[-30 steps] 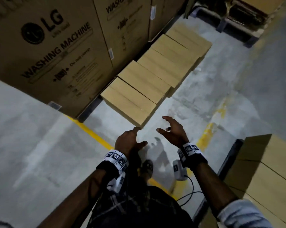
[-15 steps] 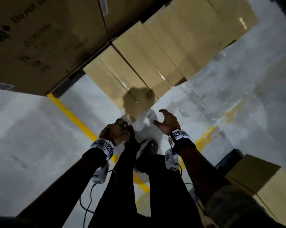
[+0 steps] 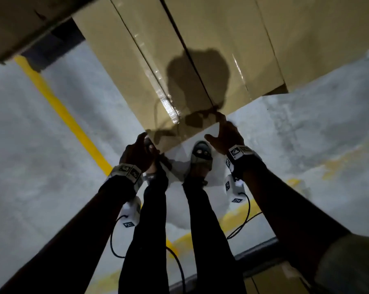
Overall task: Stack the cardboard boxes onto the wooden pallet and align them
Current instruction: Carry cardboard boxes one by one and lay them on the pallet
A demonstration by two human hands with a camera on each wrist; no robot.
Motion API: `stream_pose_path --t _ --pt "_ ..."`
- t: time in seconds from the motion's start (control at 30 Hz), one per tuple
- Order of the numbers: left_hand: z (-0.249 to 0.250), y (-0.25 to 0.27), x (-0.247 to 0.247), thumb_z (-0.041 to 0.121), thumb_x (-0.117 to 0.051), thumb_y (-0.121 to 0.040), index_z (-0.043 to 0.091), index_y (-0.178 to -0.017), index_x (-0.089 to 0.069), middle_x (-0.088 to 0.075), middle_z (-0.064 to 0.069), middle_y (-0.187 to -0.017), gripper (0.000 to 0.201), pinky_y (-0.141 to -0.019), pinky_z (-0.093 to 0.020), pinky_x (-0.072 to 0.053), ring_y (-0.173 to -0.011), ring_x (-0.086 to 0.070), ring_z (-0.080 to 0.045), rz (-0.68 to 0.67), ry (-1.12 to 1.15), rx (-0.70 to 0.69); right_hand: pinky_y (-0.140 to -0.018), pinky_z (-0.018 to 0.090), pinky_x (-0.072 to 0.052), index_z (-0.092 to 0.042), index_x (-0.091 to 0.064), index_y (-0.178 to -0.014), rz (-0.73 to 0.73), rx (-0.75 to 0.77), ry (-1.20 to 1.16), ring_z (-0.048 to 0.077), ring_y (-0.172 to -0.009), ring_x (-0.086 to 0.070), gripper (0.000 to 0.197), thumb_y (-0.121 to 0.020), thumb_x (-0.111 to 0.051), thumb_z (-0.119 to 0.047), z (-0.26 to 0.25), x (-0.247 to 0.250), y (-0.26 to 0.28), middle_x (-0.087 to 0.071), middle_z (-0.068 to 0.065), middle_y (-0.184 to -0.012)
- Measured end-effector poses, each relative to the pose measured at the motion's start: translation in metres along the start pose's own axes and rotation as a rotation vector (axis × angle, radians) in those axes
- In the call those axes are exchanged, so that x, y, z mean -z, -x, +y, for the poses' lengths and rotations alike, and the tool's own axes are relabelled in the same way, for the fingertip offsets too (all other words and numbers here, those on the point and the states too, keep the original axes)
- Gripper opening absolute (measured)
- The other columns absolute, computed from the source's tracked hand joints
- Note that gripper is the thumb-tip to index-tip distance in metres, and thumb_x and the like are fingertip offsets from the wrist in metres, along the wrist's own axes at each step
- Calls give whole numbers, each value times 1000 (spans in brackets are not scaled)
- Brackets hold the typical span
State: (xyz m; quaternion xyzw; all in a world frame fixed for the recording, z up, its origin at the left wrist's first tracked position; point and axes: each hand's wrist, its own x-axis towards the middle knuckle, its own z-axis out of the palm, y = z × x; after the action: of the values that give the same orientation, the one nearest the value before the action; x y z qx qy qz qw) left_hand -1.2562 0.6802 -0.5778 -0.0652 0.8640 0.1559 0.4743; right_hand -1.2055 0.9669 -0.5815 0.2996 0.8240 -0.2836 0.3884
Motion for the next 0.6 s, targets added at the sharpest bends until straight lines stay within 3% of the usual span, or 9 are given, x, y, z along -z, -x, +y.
stream_pose_path --t 0.2,0.33,0.43,0.53,0.6 --pt "17 -23 -57 49 -67 -96 34 -165 -6 -70 -28 -119 93 -87 -44 -48 -115 -62 -47 3 67 37 -109 51 -45 -31 9 -164 -48 113 130 35 -147 -38 102 -96 -63 -53 26 -25 -45 -22 9 -169" --pt "23 -29 -83 56 -68 -93 44 -163 2 -71 -22 -108 100 -77 -38 -46 -103 -66 -43 -6 130 61 -110 49 -44 -27 4 -165 25 172 104 33 -145 -40 101 -95 -61 -58 34 -32 -50 -29 9 -166" --pt "23 -33 -91 68 -69 -84 53 -158 1 -69 -17 -107 103 -81 -42 -53 -97 -67 -40 40 259 75 -107 46 -47 -33 0 -165 76 253 40 31 -144 -43 103 -90 -62 -67 37 -33 -47 -30 5 -166" --pt "19 -33 -86 60 -75 -85 44 -161 -13 -64 -12 -104 100 -66 -33 -46 -83 -65 -32 79 398 79 -98 41 -52 -40 -1 -164 33 277 68 30 -131 -54 102 -88 -60 -73 30 -31 -42 -48 7 -153" --pt "8 -34 -80 71 -74 -73 41 -162 -18 -70 -15 -108 109 -65 -34 -50 -86 -69 -33 131 476 65 -90 43 -55 -42 -1 -163 -9 324 91 29 -118 -61 103 -86 -60 -77 24 -34 -36 -59 7 -138"
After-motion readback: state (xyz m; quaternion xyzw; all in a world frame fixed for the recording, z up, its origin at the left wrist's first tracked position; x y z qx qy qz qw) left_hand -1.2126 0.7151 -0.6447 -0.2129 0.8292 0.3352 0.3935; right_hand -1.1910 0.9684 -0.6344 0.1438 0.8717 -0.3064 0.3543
